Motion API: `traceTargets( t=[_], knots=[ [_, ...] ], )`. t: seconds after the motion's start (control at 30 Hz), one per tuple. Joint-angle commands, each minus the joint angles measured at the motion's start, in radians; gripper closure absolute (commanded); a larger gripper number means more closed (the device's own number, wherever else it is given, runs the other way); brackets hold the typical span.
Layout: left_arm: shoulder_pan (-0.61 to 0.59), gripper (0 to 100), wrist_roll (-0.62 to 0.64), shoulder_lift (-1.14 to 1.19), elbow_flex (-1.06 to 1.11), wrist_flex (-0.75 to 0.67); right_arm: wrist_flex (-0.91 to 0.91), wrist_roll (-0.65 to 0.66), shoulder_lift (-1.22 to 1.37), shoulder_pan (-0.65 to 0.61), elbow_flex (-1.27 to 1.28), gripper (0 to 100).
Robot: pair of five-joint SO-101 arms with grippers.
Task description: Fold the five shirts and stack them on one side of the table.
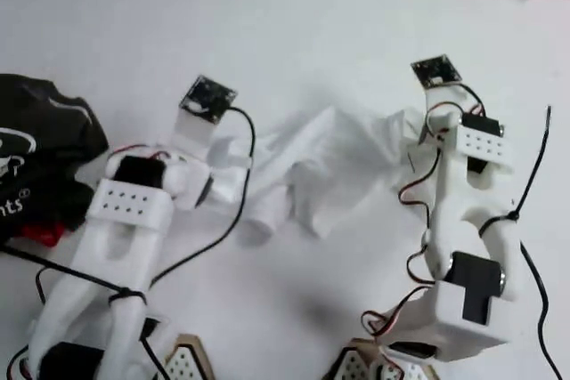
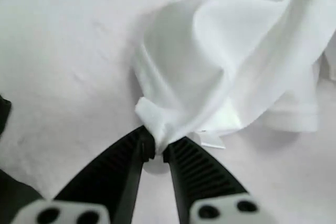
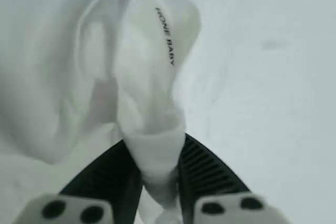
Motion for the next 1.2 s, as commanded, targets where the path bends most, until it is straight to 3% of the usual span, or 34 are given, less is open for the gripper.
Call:
traceTargets(
  t=[0.0, 0.1, 0.23, 0.33, 0.47, 0.57, 0.67, 0.83, 1.17],
  knots=[
    [-0.012, 84, -0.012, -0.026, -0.001, -0.02, -0.008, 0.003, -0.012, -0.013, -0.015, 80.3],
    [-0.081, 81, -0.012, -0.026, -0.082, 0.017, -0.007, 0.003, -0.065, -0.008, -0.014, 69.7],
    [-0.14, 81, -0.02, -0.026, -0.28, 0.167, 0.013, 0.002, -0.168, -0.001, -0.014, 69.4],
    [-0.112, 81, -0.086, -0.025, -0.38, 0.293, 0.05, 0.002, -0.246, -0.004, -0.014, 69.4],
    [-0.061, 81, -0.201, -0.017, -0.364, 0.359, 0.085, 0.002, -0.318, -0.008, -0.012, 69.4],
    [-0.052, 81, -0.35, -0.017, -0.239, 0.301, 0.114, 0.002, -0.343, -0.008, -0.009, 69.4],
    [-0.083, 81, -0.428, -0.017, -0.068, 0.141, 0.157, 0.002, -0.352, -0.008, -0.009, 69.4],
    [-0.14, 81, -0.43, -0.015, 0.091, -0.098, 0.182, 0.002, -0.354, -0.008, -0.009, 69.4],
    [-0.129, 81, -0.362, 0.014, 0.116, -0.176, 0.194, 0.002, -0.348, -0.01, -0.008, 69.4]
  ],
)
